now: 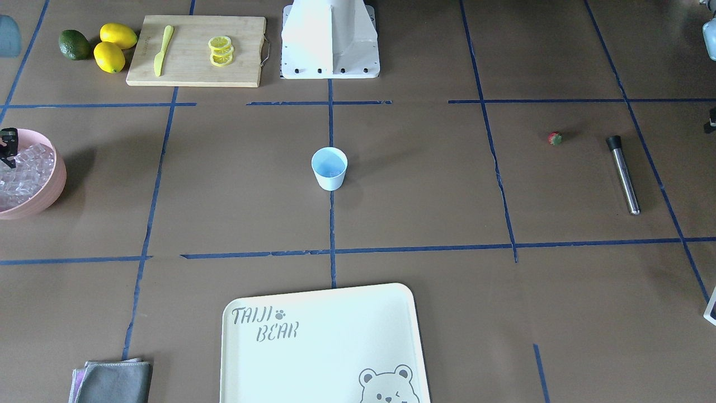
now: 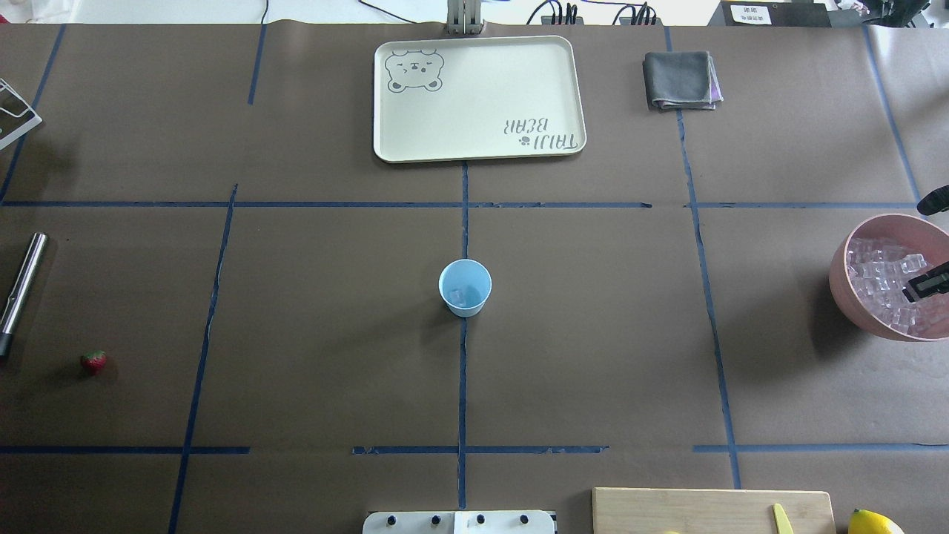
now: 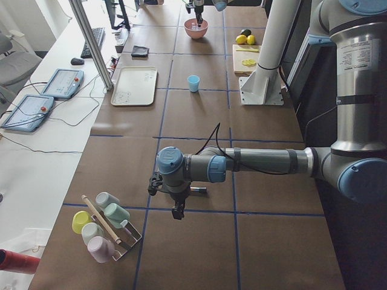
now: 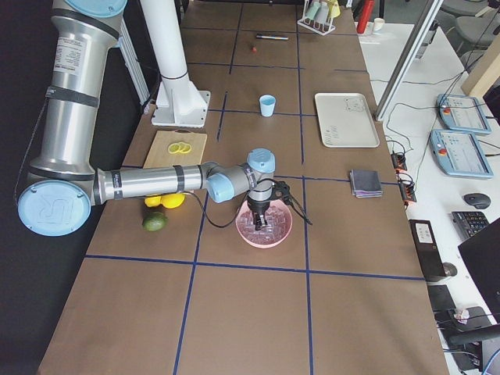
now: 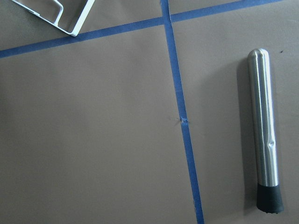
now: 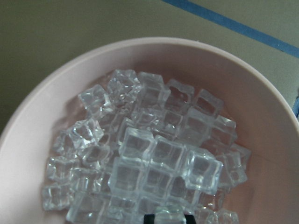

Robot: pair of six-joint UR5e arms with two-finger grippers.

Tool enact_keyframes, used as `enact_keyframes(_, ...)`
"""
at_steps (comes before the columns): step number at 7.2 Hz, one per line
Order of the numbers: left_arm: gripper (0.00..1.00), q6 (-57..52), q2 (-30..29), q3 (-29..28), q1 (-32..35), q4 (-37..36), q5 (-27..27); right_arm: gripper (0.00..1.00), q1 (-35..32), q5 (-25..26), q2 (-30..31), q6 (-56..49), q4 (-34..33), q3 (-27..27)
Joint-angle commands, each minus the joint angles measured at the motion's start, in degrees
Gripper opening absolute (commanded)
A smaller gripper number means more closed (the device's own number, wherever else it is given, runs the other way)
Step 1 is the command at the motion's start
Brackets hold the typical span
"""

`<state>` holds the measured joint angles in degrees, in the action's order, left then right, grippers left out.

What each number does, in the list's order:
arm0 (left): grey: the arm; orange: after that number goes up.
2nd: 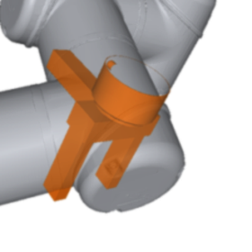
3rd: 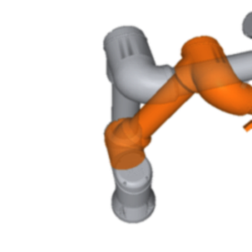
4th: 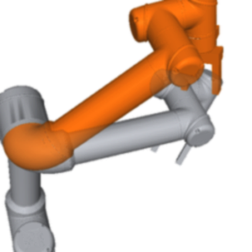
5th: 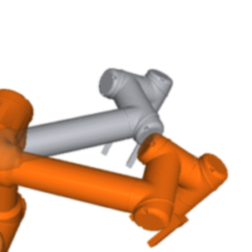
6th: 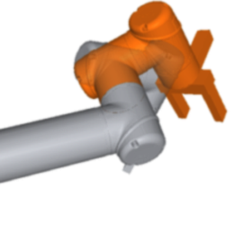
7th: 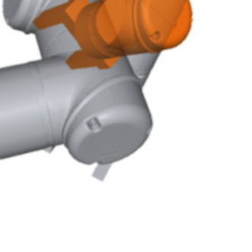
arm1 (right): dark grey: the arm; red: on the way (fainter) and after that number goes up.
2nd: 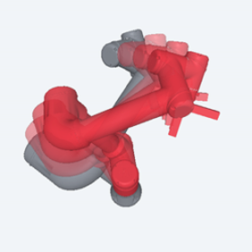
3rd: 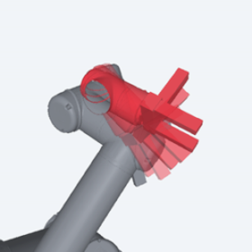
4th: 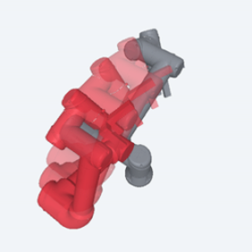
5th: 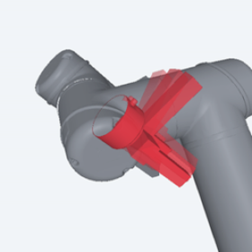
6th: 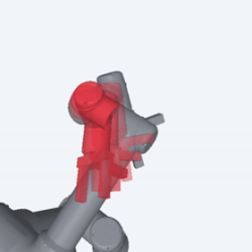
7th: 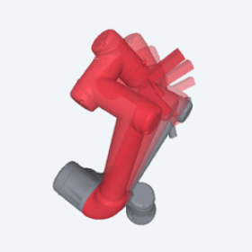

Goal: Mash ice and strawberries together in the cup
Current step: 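Lower the right gripper into the bowl and grasp more ice cubes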

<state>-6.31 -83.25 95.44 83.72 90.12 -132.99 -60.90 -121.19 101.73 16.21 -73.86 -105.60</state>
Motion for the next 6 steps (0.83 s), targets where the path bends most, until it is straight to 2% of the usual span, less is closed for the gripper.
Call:
enact_keyframes(1, 1.0, 0.07, 0.28, -0.07, -0.05, 0.06, -2.01, 0.02, -0.88, -0.28, -0.21, 0.31, -7.37, -7.82)
enact_keyframes(2, 1.0, 0.07, 0.28, -0.07, -0.05, 0.06, -2.01, 0.0, -0.8, -0.1, -1.52, 0.4, -13.44, -13.0)
enact_keyframes(4, 1.0, 0.07, 0.28, -0.07, -0.05, 0.14, -1.92, 0.0, -0.71, -0.45, -8.61, 1.8, -16.29, -13.41)
enact_keyframes(5, 1.0, 0.07, 0.28, -0.07, 0.04, 0.14, -1.92, 0.0, -0.27, -1.32, -14.57, 3.28, -20.75, -13.15)
enact_keyframes(6, 1.0, -0.02, 0.28, -0.07, -0.05, 0.14, -2.01, 0.0, 2.17, -1.59, -22.38, 10.43, -26.97, -13.06)
